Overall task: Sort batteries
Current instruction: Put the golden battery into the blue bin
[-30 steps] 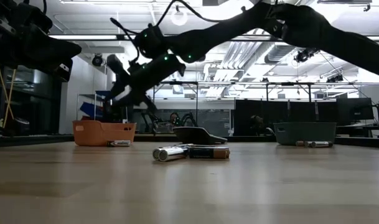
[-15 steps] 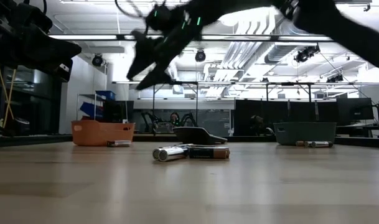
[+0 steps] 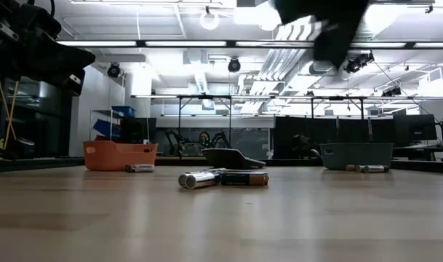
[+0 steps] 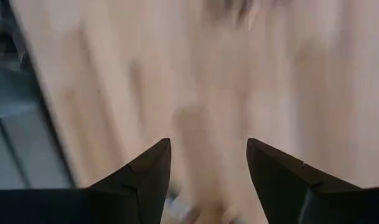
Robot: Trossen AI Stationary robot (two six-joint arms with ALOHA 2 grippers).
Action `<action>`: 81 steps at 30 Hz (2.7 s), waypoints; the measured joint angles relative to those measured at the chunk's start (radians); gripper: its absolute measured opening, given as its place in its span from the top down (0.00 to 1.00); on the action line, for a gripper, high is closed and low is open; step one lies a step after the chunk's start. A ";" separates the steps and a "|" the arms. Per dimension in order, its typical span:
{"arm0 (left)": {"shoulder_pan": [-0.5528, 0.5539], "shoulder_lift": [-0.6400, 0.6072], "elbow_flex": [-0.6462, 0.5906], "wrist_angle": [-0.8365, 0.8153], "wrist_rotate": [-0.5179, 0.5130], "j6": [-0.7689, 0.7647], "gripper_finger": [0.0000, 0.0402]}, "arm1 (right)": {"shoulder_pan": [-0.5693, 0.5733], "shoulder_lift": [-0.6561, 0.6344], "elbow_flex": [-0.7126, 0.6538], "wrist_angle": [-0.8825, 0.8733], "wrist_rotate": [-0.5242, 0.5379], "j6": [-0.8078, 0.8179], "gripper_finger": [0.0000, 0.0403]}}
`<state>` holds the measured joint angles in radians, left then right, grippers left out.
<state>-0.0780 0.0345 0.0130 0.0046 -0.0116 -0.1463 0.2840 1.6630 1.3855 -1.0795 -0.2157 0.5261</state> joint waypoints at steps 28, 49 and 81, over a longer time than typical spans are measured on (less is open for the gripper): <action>0.000 0.000 0.000 0.000 0.000 0.000 0.99 | 0.458 0.262 -0.164 0.213 0.243 0.033 0.50; 0.000 0.000 0.000 0.000 0.000 0.000 0.99 | -0.101 -0.190 -0.250 -0.141 0.603 0.178 0.92; 0.000 0.000 0.000 0.000 0.000 0.000 0.99 | -0.880 -0.484 -0.584 0.432 0.287 0.191 0.46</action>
<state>-0.0781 0.0345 0.0132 0.0044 -0.0116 -0.1463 -0.5961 1.1794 0.8016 -0.6478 0.0715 0.7174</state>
